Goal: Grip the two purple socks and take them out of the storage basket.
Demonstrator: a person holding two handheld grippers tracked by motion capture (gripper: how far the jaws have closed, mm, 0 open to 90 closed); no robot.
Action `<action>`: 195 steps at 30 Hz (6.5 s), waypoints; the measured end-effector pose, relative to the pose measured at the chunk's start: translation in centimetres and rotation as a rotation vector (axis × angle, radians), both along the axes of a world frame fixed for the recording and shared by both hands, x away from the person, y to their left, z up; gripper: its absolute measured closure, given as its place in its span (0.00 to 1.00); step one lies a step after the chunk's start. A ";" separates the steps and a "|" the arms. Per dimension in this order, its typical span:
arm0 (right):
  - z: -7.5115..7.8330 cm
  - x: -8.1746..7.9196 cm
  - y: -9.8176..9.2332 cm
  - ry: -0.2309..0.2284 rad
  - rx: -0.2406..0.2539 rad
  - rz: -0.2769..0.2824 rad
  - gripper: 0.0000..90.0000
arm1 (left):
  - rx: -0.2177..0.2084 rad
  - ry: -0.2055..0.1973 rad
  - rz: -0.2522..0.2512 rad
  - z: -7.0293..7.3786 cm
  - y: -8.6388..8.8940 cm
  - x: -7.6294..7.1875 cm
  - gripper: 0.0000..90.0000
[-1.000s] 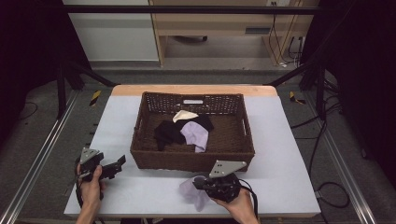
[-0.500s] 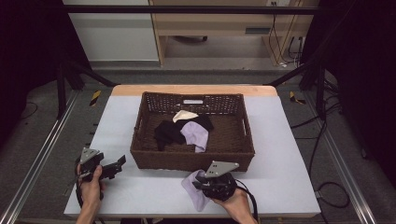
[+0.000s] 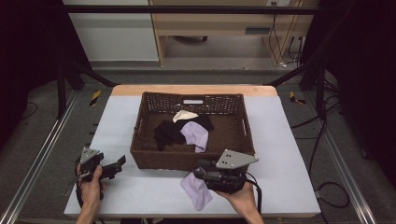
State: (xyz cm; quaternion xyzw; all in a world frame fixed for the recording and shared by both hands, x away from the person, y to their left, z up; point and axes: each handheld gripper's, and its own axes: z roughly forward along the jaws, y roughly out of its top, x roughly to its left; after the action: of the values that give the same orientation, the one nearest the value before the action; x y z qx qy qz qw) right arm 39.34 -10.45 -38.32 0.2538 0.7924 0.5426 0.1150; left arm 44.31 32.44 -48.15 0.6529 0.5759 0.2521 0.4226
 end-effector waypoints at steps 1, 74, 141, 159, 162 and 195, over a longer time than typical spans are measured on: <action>0.4 0.2 -0.1 -0.004 0.011 -0.007 0.66 | -0.001 0.000 0.000 0.0 0.0 0.0 0.06; -0.7 18.2 4.5 0.124 -0.223 -0.394 0.51 | -0.004 0.005 -0.004 0.0 0.0 0.1 0.06; -4.5 20.3 5.1 0.331 -0.486 -0.459 0.52 | -0.005 0.006 -0.008 0.0 0.0 0.1 0.06; -4.1 20.3 5.1 0.452 -0.512 -0.442 0.97 | -0.006 0.008 -0.006 0.0 0.1 0.1 0.06; -3.3 20.1 5.0 0.424 -0.454 -0.446 0.97 | -0.006 0.006 -0.007 0.0 0.0 0.1 0.06; 4.9 14.9 2.7 0.095 -0.128 -0.347 0.98 | -0.003 0.006 -0.008 0.0 0.0 0.1 0.06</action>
State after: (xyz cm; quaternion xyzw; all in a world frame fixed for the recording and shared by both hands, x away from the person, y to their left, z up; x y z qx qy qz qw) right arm 54.25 -7.71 -33.38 0.4042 0.7742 0.4505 0.1852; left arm 44.39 32.44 -48.17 0.6551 0.5749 0.2477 0.4230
